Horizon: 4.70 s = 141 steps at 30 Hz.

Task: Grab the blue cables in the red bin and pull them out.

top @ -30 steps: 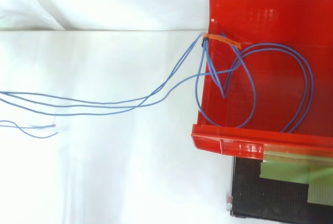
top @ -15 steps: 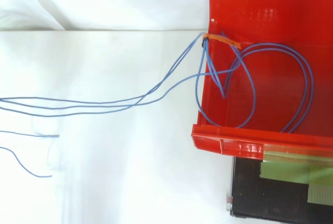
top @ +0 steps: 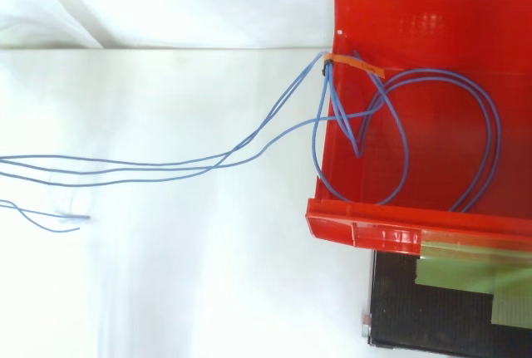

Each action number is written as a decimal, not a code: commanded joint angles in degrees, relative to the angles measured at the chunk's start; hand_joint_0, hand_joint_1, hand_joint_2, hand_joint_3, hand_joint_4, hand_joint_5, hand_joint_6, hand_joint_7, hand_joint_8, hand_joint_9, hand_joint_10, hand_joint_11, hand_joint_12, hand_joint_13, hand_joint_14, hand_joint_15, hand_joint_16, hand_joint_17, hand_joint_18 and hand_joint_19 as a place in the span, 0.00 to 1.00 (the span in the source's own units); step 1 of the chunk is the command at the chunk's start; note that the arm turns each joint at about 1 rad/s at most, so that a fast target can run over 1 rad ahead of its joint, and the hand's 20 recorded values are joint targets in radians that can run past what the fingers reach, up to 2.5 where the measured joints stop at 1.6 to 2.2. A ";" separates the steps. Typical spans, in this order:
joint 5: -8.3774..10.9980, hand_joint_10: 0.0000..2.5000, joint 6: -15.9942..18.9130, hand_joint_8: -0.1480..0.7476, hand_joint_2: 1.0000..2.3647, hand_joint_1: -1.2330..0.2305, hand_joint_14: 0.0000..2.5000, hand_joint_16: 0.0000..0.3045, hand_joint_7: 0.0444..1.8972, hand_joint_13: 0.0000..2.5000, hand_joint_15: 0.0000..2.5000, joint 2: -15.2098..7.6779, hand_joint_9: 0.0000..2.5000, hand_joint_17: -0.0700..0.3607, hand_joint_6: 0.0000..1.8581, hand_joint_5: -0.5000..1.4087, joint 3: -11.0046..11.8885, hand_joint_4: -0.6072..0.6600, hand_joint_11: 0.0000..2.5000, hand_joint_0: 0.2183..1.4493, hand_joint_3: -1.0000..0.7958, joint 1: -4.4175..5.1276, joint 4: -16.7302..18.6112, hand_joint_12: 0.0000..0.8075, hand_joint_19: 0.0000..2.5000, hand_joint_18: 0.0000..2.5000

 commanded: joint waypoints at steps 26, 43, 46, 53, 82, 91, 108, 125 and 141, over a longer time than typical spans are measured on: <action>0.04 0.53 2.69 0.48 0.00 0.32 0.46 0.15 0.38 0.44 0.50 0.00 0.38 0.40 0.25 0.68 0.00 0.66 0.57 0.40 0.00 0.04 -0.79 0.42 0.46 0.32; 0.04 0.54 3.30 0.50 0.00 0.35 0.48 0.16 0.37 0.45 0.48 0.00 0.38 0.41 0.24 0.69 0.00 0.66 0.55 0.37 0.00 0.39 -0.70 0.44 0.45 0.33; 0.04 0.54 3.57 0.50 0.00 0.36 0.48 0.16 0.37 0.45 0.48 0.00 0.38 0.41 0.24 0.69 0.00 0.67 0.56 0.37 0.00 0.39 -0.70 0.44 0.45 0.33; 0.04 0.55 3.57 0.52 0.00 0.38 0.48 0.16 0.37 0.43 0.48 0.00 0.37 0.42 0.24 0.69 0.00 0.67 0.56 0.35 0.00 0.39 -0.70 0.47 0.44 0.32; 0.04 0.56 3.48 0.53 0.00 0.33 0.45 0.17 0.37 0.47 0.46 0.00 0.40 0.44 0.22 0.77 0.00 0.64 0.53 0.30 0.00 0.39 -0.53 0.50 0.42 0.34; -0.05 0.48 3.48 0.44 0.00 0.24 0.34 0.13 0.40 0.47 0.56 0.00 0.41 0.37 0.21 0.76 0.00 0.60 0.61 0.47 0.00 0.39 -0.53 0.39 0.44 0.30; -0.05 0.47 3.48 0.45 0.01 0.22 0.30 0.13 0.47 0.46 0.57 0.00 0.38 0.36 0.01 0.72 0.00 0.65 0.62 0.53 0.10 0.57 -0.53 0.38 0.44 0.28; 0.04 0.50 3.48 0.50 0.00 0.35 0.34 0.15 0.42 0.47 0.52 0.00 0.41 0.40 0.10 0.77 0.00 0.65 0.58 0.37 0.00 0.65 -0.53 0.45 0.43 0.31; 0.04 0.50 3.48 0.53 0.00 0.40 0.35 0.17 0.36 0.50 0.50 0.00 0.45 0.44 0.19 0.80 0.00 0.66 0.58 0.30 0.00 0.65 -0.53 0.50 0.42 0.34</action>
